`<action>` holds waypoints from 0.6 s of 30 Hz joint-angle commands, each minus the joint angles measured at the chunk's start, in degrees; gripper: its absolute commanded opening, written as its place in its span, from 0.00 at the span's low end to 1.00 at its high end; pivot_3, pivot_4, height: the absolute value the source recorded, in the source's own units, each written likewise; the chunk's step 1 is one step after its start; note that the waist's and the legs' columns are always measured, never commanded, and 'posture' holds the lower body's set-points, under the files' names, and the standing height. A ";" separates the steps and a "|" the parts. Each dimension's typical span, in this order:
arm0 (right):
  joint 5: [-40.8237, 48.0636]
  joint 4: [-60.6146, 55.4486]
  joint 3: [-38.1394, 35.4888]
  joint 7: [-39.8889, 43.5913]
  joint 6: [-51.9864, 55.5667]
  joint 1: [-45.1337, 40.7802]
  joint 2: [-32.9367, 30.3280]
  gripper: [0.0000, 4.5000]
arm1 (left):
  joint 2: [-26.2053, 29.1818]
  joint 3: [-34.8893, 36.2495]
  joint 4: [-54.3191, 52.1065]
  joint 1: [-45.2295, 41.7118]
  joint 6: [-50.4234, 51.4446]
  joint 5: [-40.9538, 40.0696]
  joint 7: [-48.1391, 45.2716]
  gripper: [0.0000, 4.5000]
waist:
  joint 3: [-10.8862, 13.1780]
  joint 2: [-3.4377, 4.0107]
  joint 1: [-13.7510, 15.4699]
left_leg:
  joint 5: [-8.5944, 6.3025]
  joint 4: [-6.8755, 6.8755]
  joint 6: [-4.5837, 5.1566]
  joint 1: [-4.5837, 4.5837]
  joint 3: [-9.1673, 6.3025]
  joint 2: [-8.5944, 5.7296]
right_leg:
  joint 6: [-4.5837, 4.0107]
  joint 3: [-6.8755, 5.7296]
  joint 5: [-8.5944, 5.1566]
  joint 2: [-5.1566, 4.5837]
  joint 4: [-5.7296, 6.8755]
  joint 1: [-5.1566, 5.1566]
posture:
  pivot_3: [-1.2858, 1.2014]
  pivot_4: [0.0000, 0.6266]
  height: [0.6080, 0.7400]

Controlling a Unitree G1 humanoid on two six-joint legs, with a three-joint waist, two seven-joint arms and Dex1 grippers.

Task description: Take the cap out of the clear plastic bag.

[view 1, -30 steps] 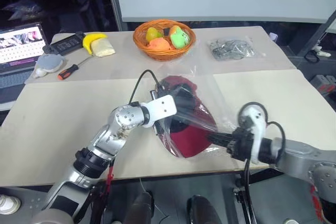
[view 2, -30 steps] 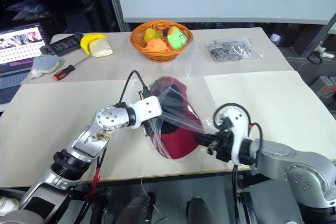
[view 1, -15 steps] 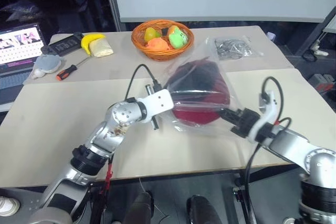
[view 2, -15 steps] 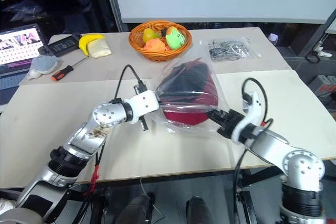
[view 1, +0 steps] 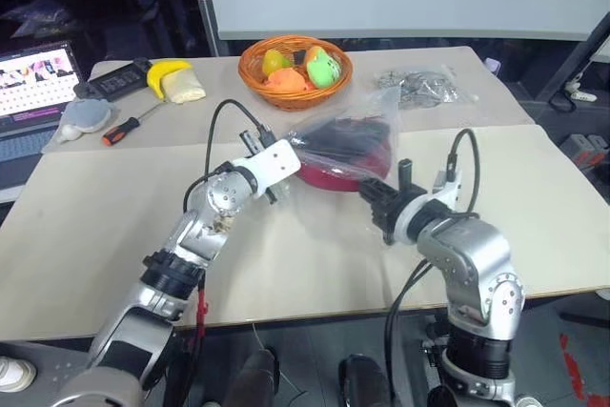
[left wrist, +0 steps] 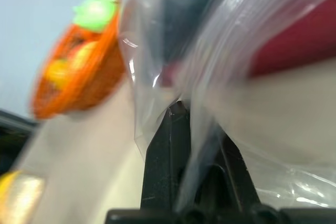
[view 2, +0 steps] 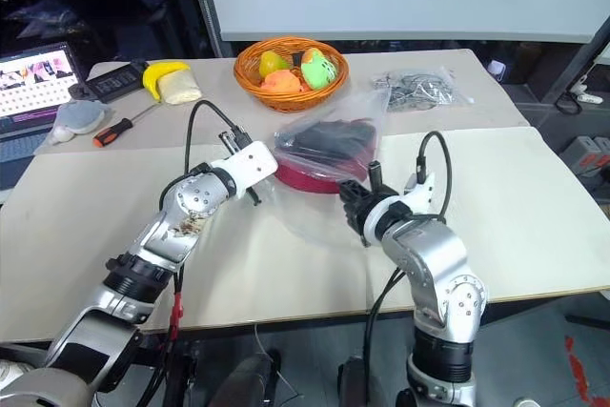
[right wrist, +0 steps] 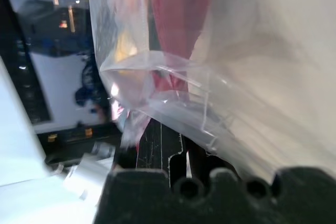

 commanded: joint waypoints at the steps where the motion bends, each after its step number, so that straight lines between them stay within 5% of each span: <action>1: 2.11 -6.18 -0.02 0.56 2.38 2.24 0.12 0.00 | 0.87 1.07 12.34 -1.75 -8.97 3.48 6.10 0.00 | 0.00 0.00 0.05 | 0.00 0.01 0.00 0.00 0.00 -0.02 | 0.00 0.00 0.00 0.00 0.00 0.00 | 0.52 0.24 1.00; 3: 2.11 -6.49 1.69 3.61 5.90 5.28 -2.63 0.00 | 0.66 0.68 15.81 -2.25 -12.09 3.89 6.67 0.00 | 0.00 0.00 0.15 | 0.00 0.01 0.00 0.00 0.00 -0.03 | 0.00 0.00 0.01 0.00 0.01 0.00 | 0.52 0.24 1.00; 6: 2.11 -4.22 1.08 18.91 14.93 9.30 -12.06 0.00 | 0.20 0.50 18.97 -2.44 -15.56 3.94 6.68 0.00 | 0.00 0.00 0.19 | 0.00 0.01 0.00 -0.01 0.01 -0.05 | 0.00 -0.01 0.00 -0.01 0.00 0.02 | 0.52 0.24 1.00; 9: 2.11 0.44 -0.59 44.22 28.63 12.56 -30.66 0.00 | -0.19 0.70 19.75 -1.83 -17.22 3.79 6.03 0.00 | 0.01 -0.01 0.31 | 0.00 0.08 0.01 -0.06 0.03 -0.13 | 0.05 -0.02 0.02 -0.08 -0.06 0.06 | 0.52 0.24 1.00; 13: 2.11 3.00 -0.74 63.61 38.29 16.07 -49.24 0.00 | -0.24 0.83 19.48 -1.09 -17.67 3.71 5.70 0.00 | 0.01 0.00 0.32 | -0.02 0.13 0.05 -0.08 0.05 -0.10 | 0.10 -0.05 0.05 -0.08 -0.20 0.16 | 0.52 0.24 1.00; 18: -12.87 -2.37 -5.12 89.42 46.11 24.69 -61.35 0.00 | 0.18 0.76 18.02 0.04 -17.09 2.94 5.13 0.00 | -0.02 -0.03 0.13 | -0.17 0.17 0.27 -0.16 0.11 0.02 | 0.08 -0.02 0.07 0.02 -0.37 0.15 | 0.52 0.24 1.00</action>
